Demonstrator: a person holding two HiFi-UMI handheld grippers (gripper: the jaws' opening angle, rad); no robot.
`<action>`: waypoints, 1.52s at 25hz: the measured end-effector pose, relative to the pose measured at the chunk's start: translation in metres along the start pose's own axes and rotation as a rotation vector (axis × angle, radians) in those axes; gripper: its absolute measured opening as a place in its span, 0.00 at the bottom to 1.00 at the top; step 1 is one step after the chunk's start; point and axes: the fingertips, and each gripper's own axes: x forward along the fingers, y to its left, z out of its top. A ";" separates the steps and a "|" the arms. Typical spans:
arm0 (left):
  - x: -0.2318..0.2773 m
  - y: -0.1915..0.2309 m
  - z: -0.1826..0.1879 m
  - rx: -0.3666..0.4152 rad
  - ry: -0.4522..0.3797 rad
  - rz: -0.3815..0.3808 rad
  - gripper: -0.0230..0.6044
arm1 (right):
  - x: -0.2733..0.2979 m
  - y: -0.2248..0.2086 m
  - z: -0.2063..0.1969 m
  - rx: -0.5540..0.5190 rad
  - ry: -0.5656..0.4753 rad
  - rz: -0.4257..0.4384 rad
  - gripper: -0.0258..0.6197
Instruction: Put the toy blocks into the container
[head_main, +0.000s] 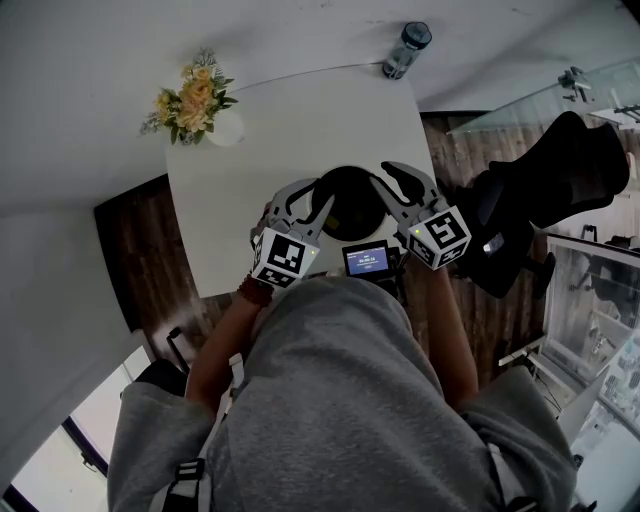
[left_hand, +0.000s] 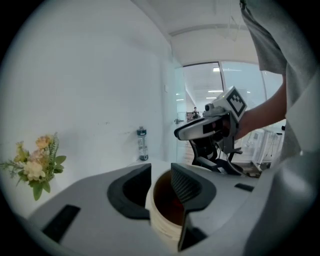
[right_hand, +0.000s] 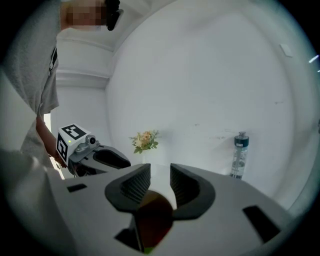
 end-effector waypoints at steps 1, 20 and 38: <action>0.000 0.004 0.006 -0.007 -0.016 0.009 0.23 | 0.000 0.000 0.005 -0.009 -0.009 -0.004 0.23; -0.007 0.045 0.103 -0.047 -0.264 0.154 0.18 | -0.006 0.017 0.083 -0.174 -0.161 -0.085 0.10; -0.009 0.037 0.082 -0.066 -0.242 0.103 0.05 | 0.000 0.031 0.062 -0.130 -0.155 -0.065 0.04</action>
